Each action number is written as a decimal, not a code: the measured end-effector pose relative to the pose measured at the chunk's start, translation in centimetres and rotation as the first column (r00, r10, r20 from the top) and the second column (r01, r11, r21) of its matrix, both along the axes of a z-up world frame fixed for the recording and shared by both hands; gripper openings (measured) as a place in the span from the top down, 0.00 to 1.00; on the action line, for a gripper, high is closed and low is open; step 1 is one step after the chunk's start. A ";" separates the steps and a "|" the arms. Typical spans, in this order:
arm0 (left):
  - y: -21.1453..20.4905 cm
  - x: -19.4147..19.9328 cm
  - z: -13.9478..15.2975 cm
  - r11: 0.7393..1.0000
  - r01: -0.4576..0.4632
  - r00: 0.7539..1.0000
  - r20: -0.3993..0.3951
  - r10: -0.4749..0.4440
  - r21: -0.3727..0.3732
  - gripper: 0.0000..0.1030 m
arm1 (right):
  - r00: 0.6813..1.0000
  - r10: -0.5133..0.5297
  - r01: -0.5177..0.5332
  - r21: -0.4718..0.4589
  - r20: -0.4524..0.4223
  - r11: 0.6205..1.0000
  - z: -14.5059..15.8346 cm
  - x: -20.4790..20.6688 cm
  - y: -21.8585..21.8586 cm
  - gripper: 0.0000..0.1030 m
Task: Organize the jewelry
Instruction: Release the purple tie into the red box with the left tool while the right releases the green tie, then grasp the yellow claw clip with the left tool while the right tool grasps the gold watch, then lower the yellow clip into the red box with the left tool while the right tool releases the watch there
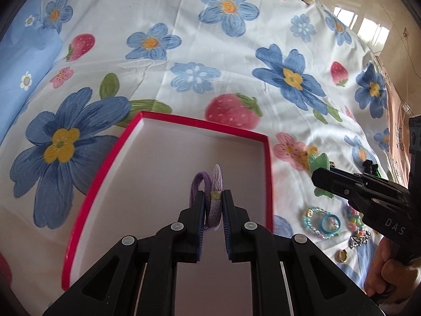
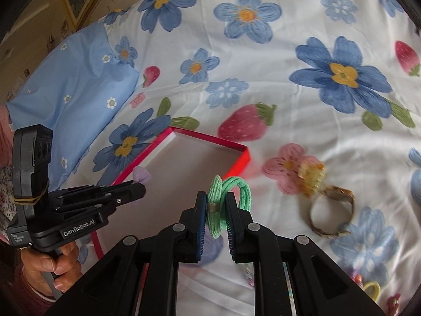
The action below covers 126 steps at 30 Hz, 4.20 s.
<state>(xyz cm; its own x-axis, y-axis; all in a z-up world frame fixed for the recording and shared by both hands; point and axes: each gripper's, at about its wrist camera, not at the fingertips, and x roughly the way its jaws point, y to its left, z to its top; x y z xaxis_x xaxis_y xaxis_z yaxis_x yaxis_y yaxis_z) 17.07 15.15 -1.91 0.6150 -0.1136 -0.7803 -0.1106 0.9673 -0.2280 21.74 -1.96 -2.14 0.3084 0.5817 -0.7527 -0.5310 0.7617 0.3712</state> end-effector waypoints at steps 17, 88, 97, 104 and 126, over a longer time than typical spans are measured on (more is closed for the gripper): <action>4.6 8.4 -5.6 0.996 -0.051 0.988 -0.141 0.062 0.077 0.88 | 0.982 0.164 -0.176 -0.148 -0.090 0.973 -6.3 4.0 10.0 0.84; -12.0 12.2 -1.5 0.981 0.182 0.981 -0.075 -0.178 0.062 0.41 | 0.973 -0.222 0.207 -0.192 -0.062 0.959 -7.1 5.5 -12.5 0.96; -15.9 16.7 -4.7 0.972 0.230 0.968 -0.116 -0.222 0.056 0.39 | 0.953 -0.298 0.288 -0.140 -0.052 0.947 -5.6 4.2 -16.7 0.96; -17.7 18.6 -6.7 0.966 0.253 0.960 -0.133 -0.245 0.044 0.71 | 0.946 -0.317 0.310 -0.108 -0.064 0.945 -4.9 3.6 -18.1 0.96; -10.9 6.4 -0.5 0.985 0.172 0.985 -0.016 -0.172 -0.004 0.72 | 0.973 -0.223 0.220 -0.050 -0.054 0.974 -2.4 0.8 -12.8 0.96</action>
